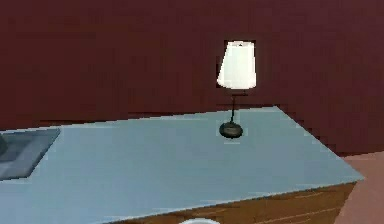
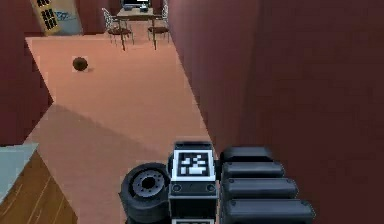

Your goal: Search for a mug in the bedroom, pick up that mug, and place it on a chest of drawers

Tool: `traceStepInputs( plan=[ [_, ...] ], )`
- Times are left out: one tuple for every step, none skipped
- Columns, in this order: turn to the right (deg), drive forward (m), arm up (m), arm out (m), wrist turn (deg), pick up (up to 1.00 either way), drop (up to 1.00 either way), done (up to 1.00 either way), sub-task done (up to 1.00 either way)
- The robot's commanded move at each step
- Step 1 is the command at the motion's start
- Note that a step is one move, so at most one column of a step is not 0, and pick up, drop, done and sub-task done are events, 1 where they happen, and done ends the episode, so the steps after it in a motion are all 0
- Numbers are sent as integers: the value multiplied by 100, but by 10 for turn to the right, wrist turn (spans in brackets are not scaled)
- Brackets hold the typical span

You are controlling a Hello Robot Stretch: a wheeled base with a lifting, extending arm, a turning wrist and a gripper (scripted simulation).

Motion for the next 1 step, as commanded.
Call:
traceStepInputs(
  plan=[
    [-450, 0, 0, 0, 0, 0, 0, 0, 0]
  ],
)
